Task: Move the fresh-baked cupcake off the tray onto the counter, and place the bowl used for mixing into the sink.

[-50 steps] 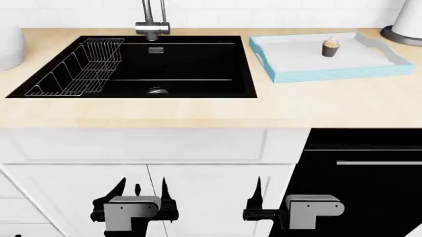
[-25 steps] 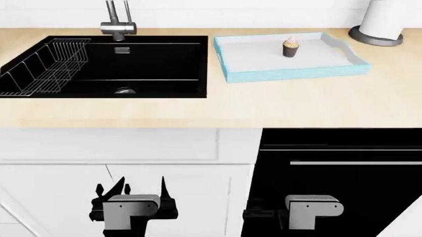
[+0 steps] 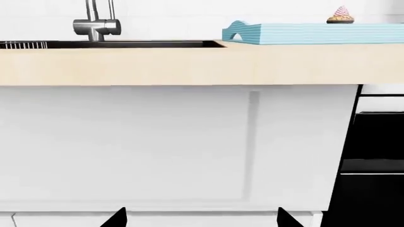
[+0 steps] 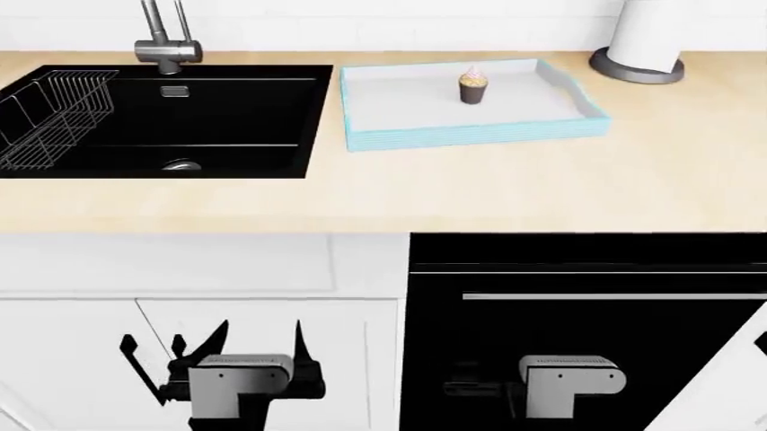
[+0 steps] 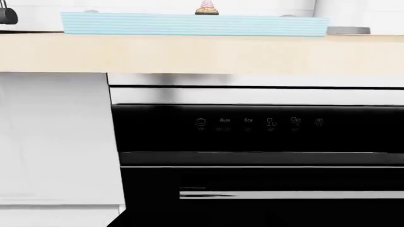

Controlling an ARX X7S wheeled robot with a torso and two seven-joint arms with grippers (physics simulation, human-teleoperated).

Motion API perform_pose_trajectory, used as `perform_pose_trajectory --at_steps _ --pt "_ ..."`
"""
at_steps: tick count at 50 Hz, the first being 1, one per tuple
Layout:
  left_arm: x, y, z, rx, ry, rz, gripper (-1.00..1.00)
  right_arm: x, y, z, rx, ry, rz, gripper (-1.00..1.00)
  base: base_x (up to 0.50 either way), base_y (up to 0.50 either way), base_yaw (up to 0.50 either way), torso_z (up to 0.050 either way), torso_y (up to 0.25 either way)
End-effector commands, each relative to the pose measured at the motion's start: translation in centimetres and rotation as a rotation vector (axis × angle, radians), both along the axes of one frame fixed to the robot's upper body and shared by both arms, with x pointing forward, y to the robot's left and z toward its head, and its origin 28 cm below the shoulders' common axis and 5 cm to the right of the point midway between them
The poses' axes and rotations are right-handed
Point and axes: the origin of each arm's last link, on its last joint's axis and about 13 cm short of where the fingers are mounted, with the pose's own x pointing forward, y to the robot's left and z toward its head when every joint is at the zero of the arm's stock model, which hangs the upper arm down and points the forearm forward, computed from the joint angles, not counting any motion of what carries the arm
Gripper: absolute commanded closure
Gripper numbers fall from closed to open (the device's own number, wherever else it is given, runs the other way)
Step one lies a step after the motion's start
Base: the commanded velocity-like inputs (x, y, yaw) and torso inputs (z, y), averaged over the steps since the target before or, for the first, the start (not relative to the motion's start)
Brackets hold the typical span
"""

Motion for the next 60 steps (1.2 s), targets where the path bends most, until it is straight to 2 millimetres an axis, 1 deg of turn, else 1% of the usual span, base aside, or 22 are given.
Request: perform_pose_trajectory --at_steps 1,6,8,9,11,12,14,15,22,23,25,32,34,36,38,40,45,49,50,54,55,60 --pt "-0.2 0.0 -0.9 0.012 -0.008 -0.024 -1.00 0.0 0.1 0.0 0.003 -0.003 0.004 -1.00 0.00 0.00 0.00 0.050 0.023" --pt "-0.1 0.1 -1.8 0.012 -0.001 -0.018 -1.00 0.0 0.1 0.0 0.001 -0.003 0.005 -1.00 0.00 0.00 0.00 0.050 0.023" --pt "-0.1 0.0 0.3 0.017 0.001 -0.020 -1.00 0.0 0.1 0.0 0.000 -0.002 0.002 -1.00 0.00 0.00 0.00 0.050 0.022" --pt "-0.1 0.1 -1.4 0.015 0.001 -0.019 -1.00 0.0 0.1 0.0 -0.001 -0.001 0.001 -1.00 0.00 0.00 0.00 0.050 0.023" --pt "-0.1 0.1 0.2 0.016 0.002 -0.018 -1.00 0.0 0.1 0.0 -0.001 0.000 0.001 -1.00 0.00 0.00 0.00 0.050 0.023" --pt "-0.1 0.1 -1.0 0.017 0.002 -0.017 -1.00 0.0 0.1 0.0 0.000 0.000 0.001 -1.00 0.00 0.00 0.00 0.050 0.021" --pt "-0.1 0.1 0.1 0.018 0.004 -0.015 -1.00 0.0 0.1 0.0 -0.002 0.001 0.003 -1.00 0.00 0.00 0.00 0.050 0.023" --pt "-0.1 0.1 -1.6 0.018 0.005 -0.014 -1.00 0.0 0.1 0.0 -0.001 0.001 0.004 -1.00 0.00 0.00 0.00 0.050 0.023" --pt "-0.1 0.1 0.3 0.013 0.006 -0.012 -1.00 0.0 0.1 -0.1 -0.003 0.003 0.005 -1.00 0.00 0.00 0.00 0.050 0.023" --pt "-0.1 0.1 -1.5 0.013 0.006 -0.011 -1.00 0.0 0.1 0.0 -0.003 0.002 0.005 -1.00 0.00 0.00 0.00 0.050 0.023" --pt "-0.1 0.1 0.1 0.013 0.006 -0.011 -1.00 0.0 0.1 0.0 -0.003 0.002 0.006 -1.00 0.00 0.00 0.00 0.050 0.025" --pt "-0.1 0.1 0.4 0.016 0.005 -0.011 -1.00 0.0 0.2 0.0 -0.003 0.002 0.005 -1.00 0.00 0.00 0.00 0.050 0.023" --pt "-0.1 0.1 -1.6 0.015 0.006 -0.010 -1.00 0.0 0.2 0.0 -0.003 0.002 0.006 -1.00 0.00 0.00 0.00 0.050 0.023" --pt "-0.1 0.1 -1.8 0.015 0.006 -0.011 -1.00 0.0 0.1 0.0 -0.003 0.002 0.005 -1.00 0.00 0.00 0.00 0.050 0.023" --pt "0.0 0.1 0.1 0.020 0.006 -0.012 -1.00 0.0 0.1 0.0 -0.004 0.002 0.005 -1.00 0.00 0.00 0.00 0.050 0.023" --pt "-0.1 0.0 -0.4 0.025 0.005 -0.012 -1.00 0.0 0.1 0.0 -0.004 0.002 0.006 -1.00 0.00 0.00 0.00 0.050 0.022" --pt "-0.1 0.3 1.3 -0.119 0.043 -0.016 -1.00 -0.3 0.2 0.8 0.094 0.041 0.018 -1.00 0.00 0.00 0.00 0.047 0.018" --pt "-0.4 0.9 3.3 -0.118 -0.045 -0.053 -1.00 -1.6 0.1 5.0 0.151 0.023 0.116 -1.00 0.00 0.00 0.00 0.000 0.000" --pt "-0.4 1.1 6.0 -0.103 -0.056 -0.060 -1.00 -2.0 0.0 6.4 0.148 0.019 0.142 -1.00 0.00 0.00 0.00 0.000 0.000" --pt "-1.5 1.4 9.8 -0.005 -0.004 -0.138 -1.00 -3.3 -1.1 12.5 0.021 0.006 0.235 -1.00 0.00 0.00 0.00 0.000 0.000" --pt "-1.9 1.8 12.7 0.015 -0.045 -0.158 -1.00 -3.8 -1.7 15.8 -0.021 -0.072 0.238 -1.00 0.00 0.00 0.00 0.000 0.000" --pt "-2.8 2.9 19.0 0.153 0.042 -0.169 -1.00 -4.5 -3.3 23.5 -0.223 -0.189 0.054 -1.00 0.00 0.00 0.00 0.000 0.000"
